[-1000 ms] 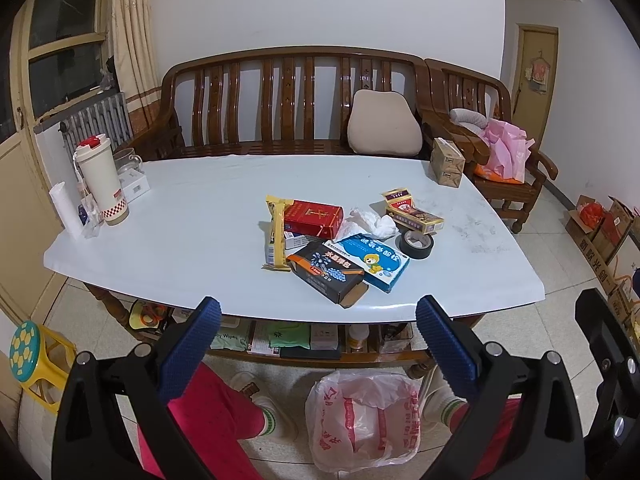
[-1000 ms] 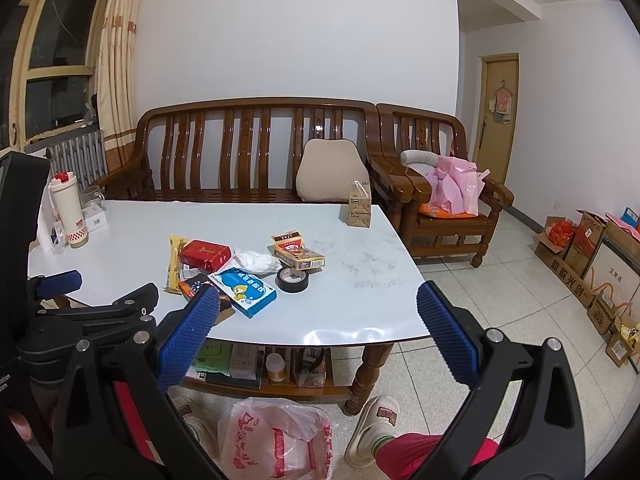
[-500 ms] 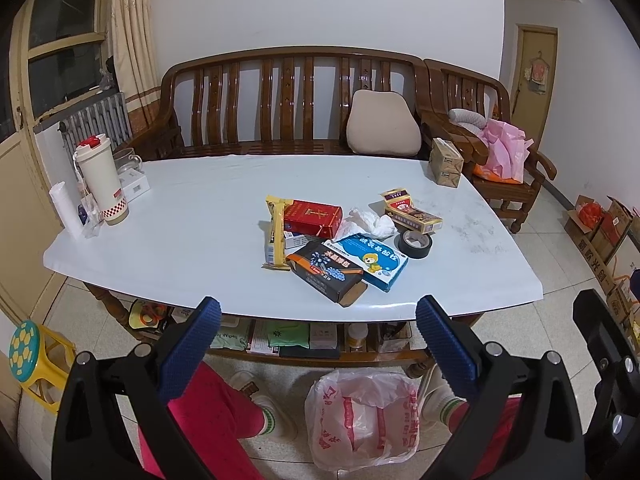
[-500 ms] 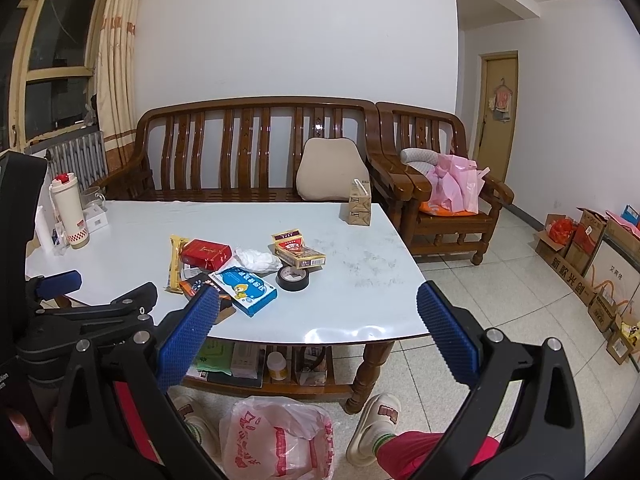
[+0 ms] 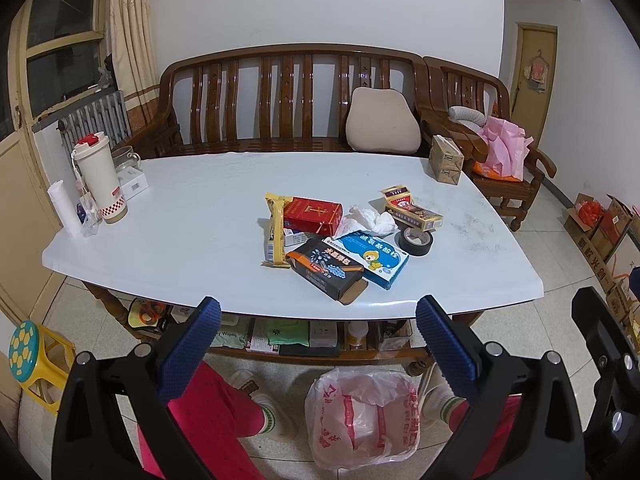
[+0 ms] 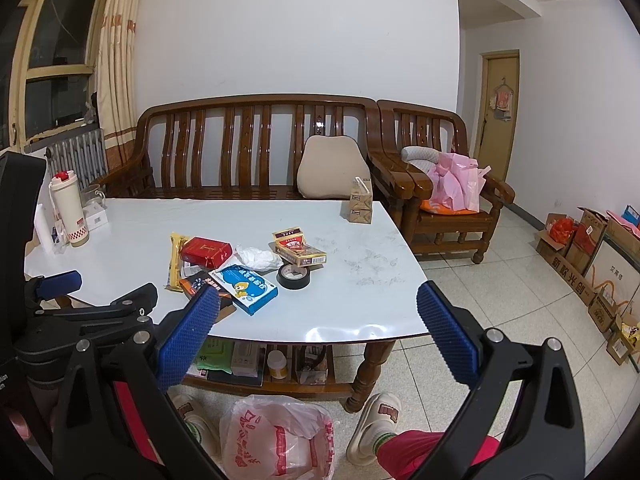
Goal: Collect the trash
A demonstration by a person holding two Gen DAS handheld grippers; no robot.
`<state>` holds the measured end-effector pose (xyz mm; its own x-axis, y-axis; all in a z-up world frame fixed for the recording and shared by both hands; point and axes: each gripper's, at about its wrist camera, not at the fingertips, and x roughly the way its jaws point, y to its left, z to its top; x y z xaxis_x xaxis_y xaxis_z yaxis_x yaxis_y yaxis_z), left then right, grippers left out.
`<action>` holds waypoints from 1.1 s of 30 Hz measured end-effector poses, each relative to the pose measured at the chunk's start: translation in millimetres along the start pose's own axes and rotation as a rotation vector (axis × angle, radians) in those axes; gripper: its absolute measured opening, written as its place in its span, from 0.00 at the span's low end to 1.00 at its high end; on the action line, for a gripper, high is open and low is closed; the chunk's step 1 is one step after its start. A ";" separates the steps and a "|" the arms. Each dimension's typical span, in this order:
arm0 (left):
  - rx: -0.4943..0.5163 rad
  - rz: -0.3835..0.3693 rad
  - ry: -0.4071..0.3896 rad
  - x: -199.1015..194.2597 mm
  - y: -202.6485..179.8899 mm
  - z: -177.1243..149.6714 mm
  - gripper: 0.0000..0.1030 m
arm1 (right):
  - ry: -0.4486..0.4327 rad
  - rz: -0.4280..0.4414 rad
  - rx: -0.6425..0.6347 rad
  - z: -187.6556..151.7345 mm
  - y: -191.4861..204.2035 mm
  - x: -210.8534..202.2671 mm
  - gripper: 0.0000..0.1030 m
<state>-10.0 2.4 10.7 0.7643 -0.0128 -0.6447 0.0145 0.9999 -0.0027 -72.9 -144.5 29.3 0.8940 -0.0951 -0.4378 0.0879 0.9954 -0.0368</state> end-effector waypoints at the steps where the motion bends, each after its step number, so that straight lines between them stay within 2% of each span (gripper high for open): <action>1: 0.000 0.000 0.000 0.8 0.3 0.1 0.93 | 0.001 -0.001 0.000 -0.1 -0.2 0.2 0.94; 16: -0.017 0.008 0.009 7.1 7.0 3.0 0.93 | 0.010 0.017 -0.003 -0.1 0.8 4.7 0.94; 22: -0.030 0.014 0.028 16.8 15.6 13.7 0.93 | 0.030 0.034 -0.025 5.5 -1.4 23.7 0.94; 33: -0.030 -0.028 0.199 69.0 55.5 33.4 0.93 | 0.109 0.174 -0.142 37.4 -9.6 76.8 0.94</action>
<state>65.1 56.8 -8.4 0.6214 -0.0420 -0.7823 0.0126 0.9990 -0.0436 11.4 -161.5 29.6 0.8369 0.0716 -0.5426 -0.1332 0.9882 -0.0751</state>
